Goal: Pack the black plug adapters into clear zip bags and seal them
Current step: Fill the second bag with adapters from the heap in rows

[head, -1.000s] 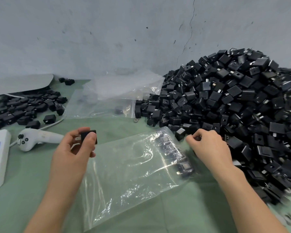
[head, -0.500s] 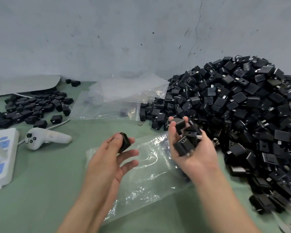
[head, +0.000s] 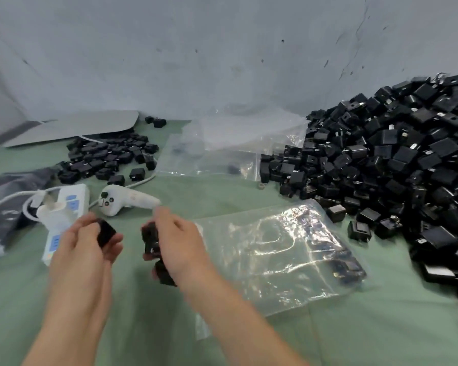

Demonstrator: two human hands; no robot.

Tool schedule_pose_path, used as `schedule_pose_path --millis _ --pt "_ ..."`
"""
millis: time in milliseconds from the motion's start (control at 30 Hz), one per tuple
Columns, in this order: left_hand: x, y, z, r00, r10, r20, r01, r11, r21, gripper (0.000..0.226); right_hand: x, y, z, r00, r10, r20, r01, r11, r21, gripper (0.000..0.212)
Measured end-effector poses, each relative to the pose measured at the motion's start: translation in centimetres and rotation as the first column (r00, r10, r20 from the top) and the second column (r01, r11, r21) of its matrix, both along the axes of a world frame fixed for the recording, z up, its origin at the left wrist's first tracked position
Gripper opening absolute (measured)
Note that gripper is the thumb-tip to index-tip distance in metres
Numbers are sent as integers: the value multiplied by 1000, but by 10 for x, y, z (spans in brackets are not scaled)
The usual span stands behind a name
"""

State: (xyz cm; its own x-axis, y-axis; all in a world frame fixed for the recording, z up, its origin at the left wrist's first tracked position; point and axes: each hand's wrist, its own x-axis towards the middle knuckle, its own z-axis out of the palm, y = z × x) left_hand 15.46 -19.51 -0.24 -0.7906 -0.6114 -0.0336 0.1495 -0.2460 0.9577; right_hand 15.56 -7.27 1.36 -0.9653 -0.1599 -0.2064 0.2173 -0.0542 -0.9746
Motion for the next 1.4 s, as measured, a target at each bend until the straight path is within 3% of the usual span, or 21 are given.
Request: schedule_pose_path --millis 67,100,167,233,267,367,500,567,633,700,800,900,967,1033,1100,1167,1200,1267,1300,1400 --pt "3 -14 -12 1000 20 18 -18 995 -100 16 5 -22 -15 957 64 -284 46 930 363 38" --pt "4 -20 -16 999 33 17 -30 988 -150 21 7 -29 -24 900 138 -414 121 833 540 36" --pt "8 -27 -18 998 66 7 -62 966 -249 30 8 -38 -43 756 310 -577 381 507 773 32" --pt "13 -32 -19 998 67 18 -57 938 -341 36 15 -40 -46 753 409 -516 450 253 857 27" --pt "15 -33 -19 998 45 32 -29 925 -378 34 15 -41 -49 751 455 -478 414 239 878 28" --pt "19 -27 -18 998 -26 65 54 876 -479 21 7 -35 -49 737 529 -420 204 418 885 36" --pt "27 -20 -9 999 -30 -35 8 859 -512 9 0 -7 -8 741 479 -470 214 495 842 36" --pt "29 -15 -5 996 -81 -35 59 906 -419 15 -3 12 9 786 396 -475 258 488 834 33" --pt "27 -5 -1 979 -202 13 199 949 -246 26 2 29 17 860 316 -400 255 412 875 43" --pt "26 6 -1 946 -314 82 324 929 -178 33 12 37 12 917 282 -283 198 297 934 52" --pt "34 20 -6 856 -503 121 517 823 -235 23 19 45 -3 944 278 -176 119 210 971 38" --pt "42 37 -7 781 -620 76 619 753 -225 50 14 63 -2 949 266 -171 87 299 950 30" --pt "40 50 -6 783 -618 68 617 761 -201 47 14 76 3 951 240 -197 100 365 926 28" --pt "37 59 -7 816 -564 128 574 761 -302 39 16 86 7 955 203 -215 113 421 900 25" --pt "34 59 -10 844 -501 195 507 622 -597 33 20 92 11 956 171 -237 126 492 861 22" --pt "32 57 -9 873 -433 224 375 303 -876 36 24 95 16 946 160 -283 162 523 837 21" --pt "30 56 -10 883 -405 237 309 121 -943 40 26 95 18 938 162 -306 180 529 829 22" --pt "26 58 -9 914 -379 147 85 -176 -981 32 31 93 23 916 195 -350 208 515 832 23" --pt "26 62 -8 915 -391 100 -13 -275 -961 19 34 90 24 900 231 -370 221 491 843 24" --pt "24 69 -6 879 -471 75 -128 -386 -914 25 41 82 26 862 322 -392 237 427 873 29"
